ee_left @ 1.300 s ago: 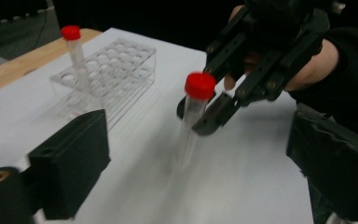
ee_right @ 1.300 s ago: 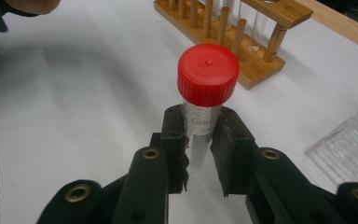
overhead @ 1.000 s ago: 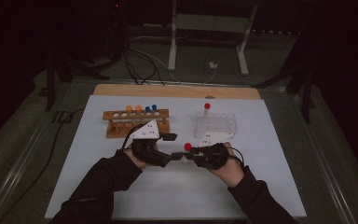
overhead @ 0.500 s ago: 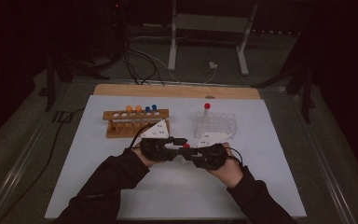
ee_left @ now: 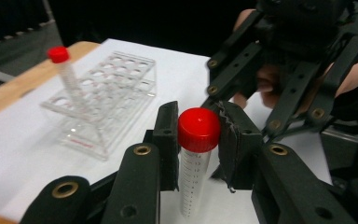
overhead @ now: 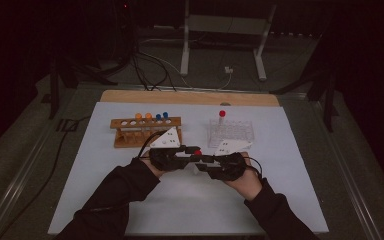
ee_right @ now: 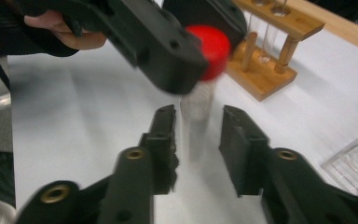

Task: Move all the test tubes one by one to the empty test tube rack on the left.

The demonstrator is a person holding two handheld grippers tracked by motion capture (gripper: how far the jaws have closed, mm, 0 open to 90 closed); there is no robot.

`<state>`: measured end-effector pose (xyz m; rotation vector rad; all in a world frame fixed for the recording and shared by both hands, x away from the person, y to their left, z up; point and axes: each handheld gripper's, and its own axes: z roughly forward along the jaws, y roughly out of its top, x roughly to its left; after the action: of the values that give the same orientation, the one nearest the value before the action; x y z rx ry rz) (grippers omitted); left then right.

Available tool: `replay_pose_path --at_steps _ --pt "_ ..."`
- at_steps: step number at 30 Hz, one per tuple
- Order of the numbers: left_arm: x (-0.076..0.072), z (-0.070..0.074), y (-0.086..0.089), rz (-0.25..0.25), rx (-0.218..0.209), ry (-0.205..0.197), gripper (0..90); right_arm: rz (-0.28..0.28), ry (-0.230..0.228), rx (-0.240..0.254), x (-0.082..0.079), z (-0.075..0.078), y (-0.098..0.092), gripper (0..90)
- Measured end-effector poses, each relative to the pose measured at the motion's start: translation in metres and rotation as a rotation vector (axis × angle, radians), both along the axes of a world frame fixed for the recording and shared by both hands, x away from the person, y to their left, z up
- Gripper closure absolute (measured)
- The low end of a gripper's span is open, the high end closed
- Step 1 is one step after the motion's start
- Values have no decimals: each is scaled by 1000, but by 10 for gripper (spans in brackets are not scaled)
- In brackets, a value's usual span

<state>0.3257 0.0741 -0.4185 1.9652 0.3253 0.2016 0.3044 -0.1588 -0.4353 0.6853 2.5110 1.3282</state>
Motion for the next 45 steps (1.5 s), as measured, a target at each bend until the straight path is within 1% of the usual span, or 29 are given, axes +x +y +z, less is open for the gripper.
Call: replay_pose_path --at_steps 1,5,7,9,10,13,15,16,18,21,22,23,24,25,27,31,33,34,36,38,40,42,43,45 --pt "0 2 3 4 -2 -3 717 -2 -5 2 0 1 -1 606" --pt "1 8 18 40 -5 -11 718 -13 -21 41 -1 5 -8 498" --pt "2 12 27 61 -4 -15 718 -21 -27 58 -1 7 -10 396" --pt "2 15 38 89 -1 -25 718 -30 -33 68 -1 9 -11 329" --pt "3 17 43 102 -3 -21 717 -35 -34 75 -2 10 -12 285" --pt "4 23 60 147 -5 -35 718 -49 -34 80 -2 11 -12 149" --pt "5 26 71 180 -3 -44 718 -50 -31 84 -2 11 -12 119" --pt "6 28 76 192 -4 -45 718 -52 -30 88 -2 11 -12 83" --pt "7 30 87 227 -10 -52 718 -39 -20 95 -1 10 -12 32" --pt "9 34 103 271 -11 -62 718 -27 -19 105 -1 10 -14 24" --pt "10 35 108 285 -10 -64 718 -27 -24 105 -1 11 -14 23" --pt "11 35 113 301 -12 -67 718 -31 -35 100 -1 10 -14 2" --pt "13 36 117 312 -12 -69 718 -34 -48 92 -1 10 -15 0" --pt "14 37 122 329 -8 -75 718 -34 -51 93 -1 10 -15 0" --pt "17 40 130 358 -12 -83 718 -29 -40 116 -1 10 -17 0" --pt "24 45 145 416 -5 -97 718 -23 -45 114 -1 11 -17 0" --pt "28 46 152 449 -13 -104 718 -23 -49 106 -2 11 -16 0" --pt "31 47 155 461 -24 -101 718 -17 -45 110 -2 11 -16 0" --pt "36 48 160 491 -30 -117 718 -18 -49 101 -2 10 -16 0" --pt "41 48 165 508 -46 -127 718 -11 -43 103 -1 10 -16 0" --pt "49 47 169 527 -57 -128 718 -14 -51 92 -2 10 -15 0" --pt "55 45 170 552 -54 -134 718 -12 -54 89 -2 9 -15 0" --pt "59 44 171 557 -63 -127 718 -10 -52 91 -2 8 -15 0" --pt "65 40 172 580 -63 -133 718 -6 -52 90 -2 8 -16 0"
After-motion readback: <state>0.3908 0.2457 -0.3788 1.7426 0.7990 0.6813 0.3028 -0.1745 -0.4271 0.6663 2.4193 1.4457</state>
